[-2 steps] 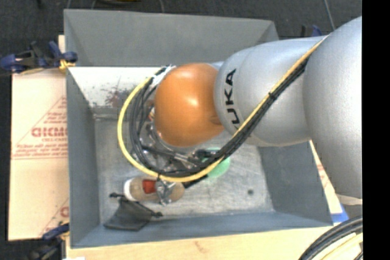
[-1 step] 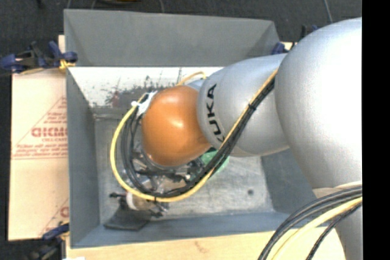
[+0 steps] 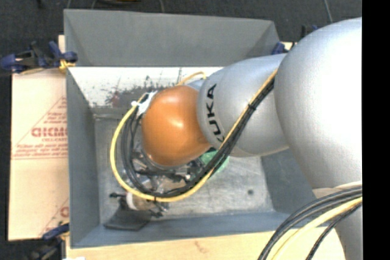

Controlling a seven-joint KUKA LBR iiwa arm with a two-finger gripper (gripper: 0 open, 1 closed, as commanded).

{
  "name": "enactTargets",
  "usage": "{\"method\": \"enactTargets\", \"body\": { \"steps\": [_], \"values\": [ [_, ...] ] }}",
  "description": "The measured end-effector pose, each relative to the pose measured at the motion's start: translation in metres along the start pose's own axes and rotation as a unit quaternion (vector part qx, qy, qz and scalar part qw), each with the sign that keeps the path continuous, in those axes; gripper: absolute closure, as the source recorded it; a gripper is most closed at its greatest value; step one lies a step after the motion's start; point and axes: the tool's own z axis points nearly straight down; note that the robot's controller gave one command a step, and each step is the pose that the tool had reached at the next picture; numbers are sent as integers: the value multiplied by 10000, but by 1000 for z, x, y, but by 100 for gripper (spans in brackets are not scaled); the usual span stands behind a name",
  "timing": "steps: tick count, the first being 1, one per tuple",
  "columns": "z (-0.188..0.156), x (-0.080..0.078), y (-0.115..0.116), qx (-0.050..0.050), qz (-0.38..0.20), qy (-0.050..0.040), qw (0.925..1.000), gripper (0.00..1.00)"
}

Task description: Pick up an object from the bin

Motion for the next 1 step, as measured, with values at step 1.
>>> {"method": "enactTargets", "body": {
  "steps": [1],
  "values": [
    [-126,10,-7,-11,126,11,9999,100]
  ]
}}
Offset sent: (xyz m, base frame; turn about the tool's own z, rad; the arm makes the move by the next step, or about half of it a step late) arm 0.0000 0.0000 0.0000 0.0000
